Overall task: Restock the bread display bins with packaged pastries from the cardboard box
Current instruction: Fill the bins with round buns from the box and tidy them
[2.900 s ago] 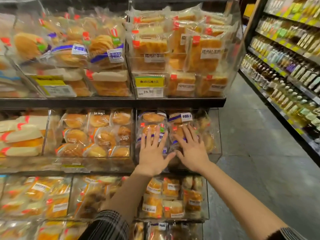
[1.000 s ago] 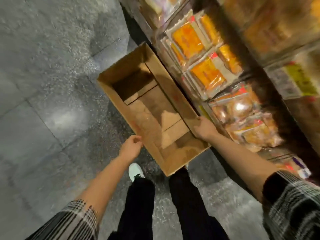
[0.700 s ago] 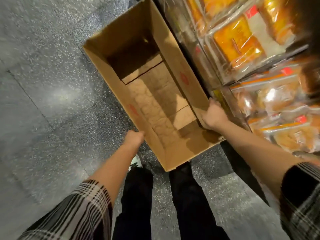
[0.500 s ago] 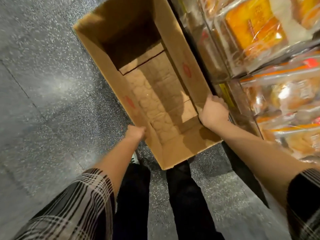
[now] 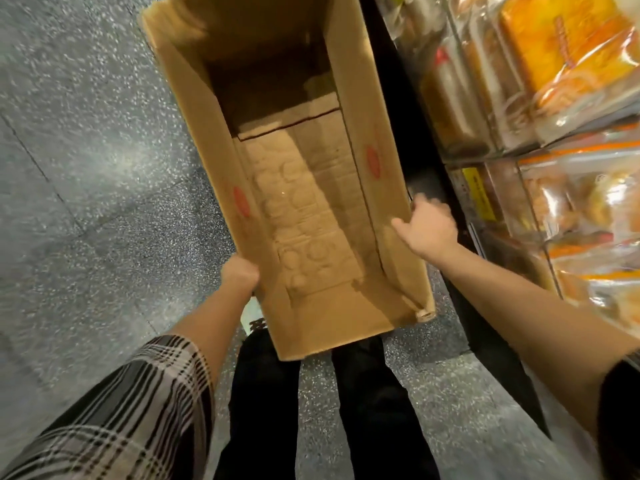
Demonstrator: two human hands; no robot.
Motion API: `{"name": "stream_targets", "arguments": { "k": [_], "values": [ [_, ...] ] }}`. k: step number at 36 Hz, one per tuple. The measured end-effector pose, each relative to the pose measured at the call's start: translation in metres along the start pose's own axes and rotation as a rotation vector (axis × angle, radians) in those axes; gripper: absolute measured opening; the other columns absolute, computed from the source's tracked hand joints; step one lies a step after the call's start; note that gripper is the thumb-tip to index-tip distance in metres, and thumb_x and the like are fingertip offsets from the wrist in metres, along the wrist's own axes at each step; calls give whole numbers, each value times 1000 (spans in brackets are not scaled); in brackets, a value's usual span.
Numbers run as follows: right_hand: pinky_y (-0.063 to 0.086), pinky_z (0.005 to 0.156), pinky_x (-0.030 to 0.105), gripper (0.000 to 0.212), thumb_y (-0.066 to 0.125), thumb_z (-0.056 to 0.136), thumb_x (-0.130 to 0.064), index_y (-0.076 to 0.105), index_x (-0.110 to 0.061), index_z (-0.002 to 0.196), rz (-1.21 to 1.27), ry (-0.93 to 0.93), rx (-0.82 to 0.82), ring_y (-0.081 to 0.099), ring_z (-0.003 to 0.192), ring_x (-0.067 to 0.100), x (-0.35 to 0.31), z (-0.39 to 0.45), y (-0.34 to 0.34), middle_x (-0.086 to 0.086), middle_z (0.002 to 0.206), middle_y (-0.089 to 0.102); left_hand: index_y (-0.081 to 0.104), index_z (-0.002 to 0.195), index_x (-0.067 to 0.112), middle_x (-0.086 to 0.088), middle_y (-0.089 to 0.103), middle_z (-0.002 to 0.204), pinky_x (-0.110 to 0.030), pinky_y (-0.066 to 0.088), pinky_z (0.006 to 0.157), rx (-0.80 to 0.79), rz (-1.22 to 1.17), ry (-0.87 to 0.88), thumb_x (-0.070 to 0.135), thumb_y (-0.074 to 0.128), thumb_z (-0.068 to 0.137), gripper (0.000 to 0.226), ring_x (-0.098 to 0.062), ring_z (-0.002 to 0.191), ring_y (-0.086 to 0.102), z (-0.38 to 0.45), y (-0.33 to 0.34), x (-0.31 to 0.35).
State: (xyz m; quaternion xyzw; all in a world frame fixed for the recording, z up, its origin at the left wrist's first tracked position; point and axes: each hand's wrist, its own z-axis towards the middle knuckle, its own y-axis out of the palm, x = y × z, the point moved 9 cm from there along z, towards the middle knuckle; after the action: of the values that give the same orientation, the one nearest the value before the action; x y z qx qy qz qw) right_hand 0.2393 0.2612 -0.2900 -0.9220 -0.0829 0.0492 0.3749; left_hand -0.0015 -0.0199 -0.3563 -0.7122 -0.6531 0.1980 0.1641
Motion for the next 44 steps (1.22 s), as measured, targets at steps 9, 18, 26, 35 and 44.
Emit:
{"name": "stream_targets", "arguments": {
  "k": [9,18,26,35,44],
  "values": [
    [46,93,38,55,68,87,-33,47,-8,132,409,117,-231,55,116,33,-40,21,42,13,126,59,53,125,1,-20,61,119,-45,55,80,-41,-205,-34,20,69,88,45,-39,102,62,13,-36,-11],
    [51,87,37,27,56,91,-8,61,-7,117,438,176,-68,61,104,34,-34,7,33,14,111,65,63,112,-5,-25,66,108,-45,52,87,75,-75,104,13,58,89,30,-40,98,62,5,-53,-8],
    [53,74,41,15,50,89,-10,63,-3,91,432,63,32,62,85,34,-53,-88,-53,12,82,61,62,114,-7,-27,63,114,-42,50,90,92,-63,98,12,58,88,32,-42,107,59,-82,-126,-18],
    [44,81,36,27,54,94,-16,58,-5,118,379,-106,88,58,106,34,-74,-244,-201,15,113,64,57,88,4,-21,66,95,-43,53,79,327,-22,241,17,50,91,15,-38,87,62,-292,-261,-38],
    [42,82,20,54,68,87,-18,48,-15,137,638,-205,254,59,111,24,-85,-396,-299,4,117,63,53,86,4,-12,52,81,-33,38,67,415,-118,466,16,51,94,14,-30,80,53,-408,-365,-55]
  ]
}}
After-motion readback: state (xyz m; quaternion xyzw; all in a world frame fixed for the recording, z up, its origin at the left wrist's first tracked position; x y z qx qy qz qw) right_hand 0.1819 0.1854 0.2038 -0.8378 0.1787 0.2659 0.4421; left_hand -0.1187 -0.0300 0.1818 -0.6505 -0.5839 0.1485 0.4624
